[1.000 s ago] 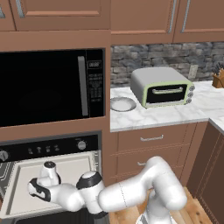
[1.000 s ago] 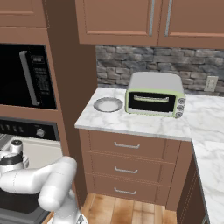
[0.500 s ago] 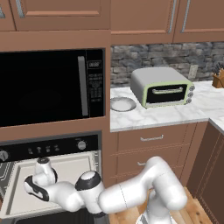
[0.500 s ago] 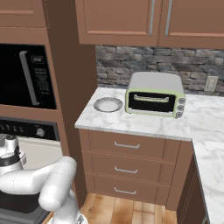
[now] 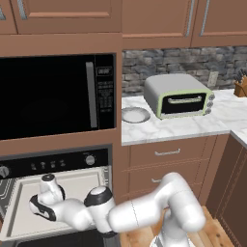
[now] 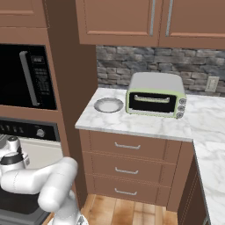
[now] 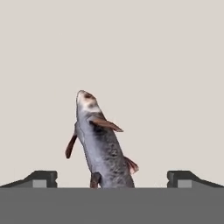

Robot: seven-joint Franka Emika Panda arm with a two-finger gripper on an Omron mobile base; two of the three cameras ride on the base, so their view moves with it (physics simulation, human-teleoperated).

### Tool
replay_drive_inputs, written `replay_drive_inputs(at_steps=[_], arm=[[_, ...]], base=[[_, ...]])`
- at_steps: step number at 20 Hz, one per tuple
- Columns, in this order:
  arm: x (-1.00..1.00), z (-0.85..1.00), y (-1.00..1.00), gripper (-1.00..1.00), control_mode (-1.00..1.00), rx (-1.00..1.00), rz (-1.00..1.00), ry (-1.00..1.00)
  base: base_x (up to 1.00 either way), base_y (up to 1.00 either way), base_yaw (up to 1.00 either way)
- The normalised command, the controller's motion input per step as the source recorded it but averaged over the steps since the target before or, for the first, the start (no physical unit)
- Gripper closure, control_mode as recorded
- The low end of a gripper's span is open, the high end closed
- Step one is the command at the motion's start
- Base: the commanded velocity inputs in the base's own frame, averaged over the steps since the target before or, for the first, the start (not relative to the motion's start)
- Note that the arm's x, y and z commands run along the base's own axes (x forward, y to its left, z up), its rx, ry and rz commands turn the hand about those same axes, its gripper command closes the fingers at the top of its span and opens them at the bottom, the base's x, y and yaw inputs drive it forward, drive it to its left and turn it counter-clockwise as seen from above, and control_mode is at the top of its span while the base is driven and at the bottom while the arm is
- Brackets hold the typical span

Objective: Take the fish from the oven and place it on the plate on the counter.

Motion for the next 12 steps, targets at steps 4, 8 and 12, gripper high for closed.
replay_drive_inputs(at_steps=[4, 8, 12], arm=[[0.13, -1.00, -0.17, -1.00, -1.00, -0.24, 0.10, 0.00], [0.00, -0.98, 0.00, -1.00, -1.00, -0.18, 0.16, 0.00], [-0.05, -0.98, 0.02, -1.00, -1.00, -0.16, 0.19, 0.00]], base=[[0.00, 0.00, 0.00], [0.00, 0.00, 0.00], [0.00, 0.00, 0.00]])
